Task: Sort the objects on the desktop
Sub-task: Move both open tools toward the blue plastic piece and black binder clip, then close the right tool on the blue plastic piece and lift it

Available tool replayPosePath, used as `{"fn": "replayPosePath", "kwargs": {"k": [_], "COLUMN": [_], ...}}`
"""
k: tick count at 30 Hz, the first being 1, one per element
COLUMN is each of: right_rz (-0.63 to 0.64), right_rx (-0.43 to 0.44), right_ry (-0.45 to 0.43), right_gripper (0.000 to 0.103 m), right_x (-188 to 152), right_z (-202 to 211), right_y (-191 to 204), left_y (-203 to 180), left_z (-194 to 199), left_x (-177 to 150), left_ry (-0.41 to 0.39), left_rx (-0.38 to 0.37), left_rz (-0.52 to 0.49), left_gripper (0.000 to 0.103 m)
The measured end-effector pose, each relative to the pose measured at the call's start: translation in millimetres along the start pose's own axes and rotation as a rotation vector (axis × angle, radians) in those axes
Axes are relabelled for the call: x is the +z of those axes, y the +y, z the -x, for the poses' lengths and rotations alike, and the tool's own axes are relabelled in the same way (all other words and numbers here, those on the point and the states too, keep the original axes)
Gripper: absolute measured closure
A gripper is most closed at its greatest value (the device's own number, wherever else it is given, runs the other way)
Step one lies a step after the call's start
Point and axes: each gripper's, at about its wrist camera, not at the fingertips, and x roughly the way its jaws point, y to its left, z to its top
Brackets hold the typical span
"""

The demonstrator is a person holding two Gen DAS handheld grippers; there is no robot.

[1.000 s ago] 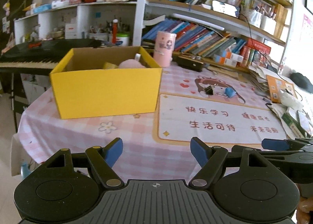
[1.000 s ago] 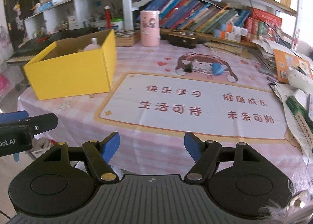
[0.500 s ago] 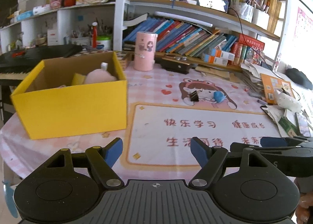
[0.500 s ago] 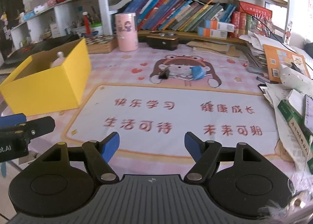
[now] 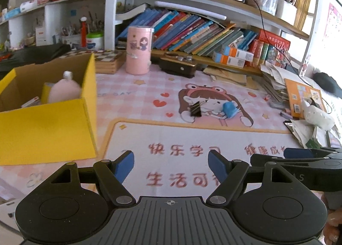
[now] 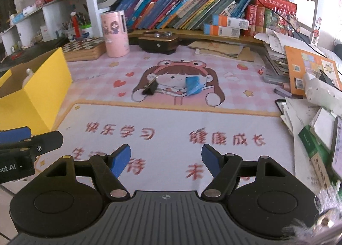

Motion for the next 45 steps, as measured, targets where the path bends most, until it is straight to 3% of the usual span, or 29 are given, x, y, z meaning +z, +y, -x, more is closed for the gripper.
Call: {"fn": "replayPosePath", "kwargs": {"k": [13,25,28,35,38,41,45], "right_rz": [0.008,0.062,0.08,0.097,0.096,0.081,0.057], "right_rx": [0.024,0.026,0.027,0.04,0.042,0.061,0.071], "right_ry": [0.0,-0.025,-0.023,0.027,0.056,0.06,0.043], "right_gripper": [0.031,0.034,0.036,0.047,0.057,0.07,0.073], "right_x": [40.7,84.7,93.0,106.4,105.5,103.5,104.2], "right_z": [-44.2,-114.9,-135.5,-180.3,-192.4,-194.3,-186.1], "right_y": [-48.8,-68.1,-67.3,-65.3,-68.0,-72.4,-81.7], "left_y": [-45.8,-59.3,-61.0,-64.6,-66.6,-69.5,-76.5], "left_z": [-50.2,-106.2,-120.4,-143.6,-151.7,-161.7,-178.0], "left_x": [31.3,56.5,61.3,67.8,69.8,72.1,74.9], "left_ry": [0.026,0.022,0.031,0.052,0.06,0.066,0.074], "left_rx": [0.004,0.086,0.094,0.098,0.095,0.088,0.084], "left_rz": [-0.044,-0.078,-0.089,-0.111,-0.115,-0.121,-0.149], "left_gripper": [0.026,0.027,0.032,0.038,0.043,0.044,0.05]}}
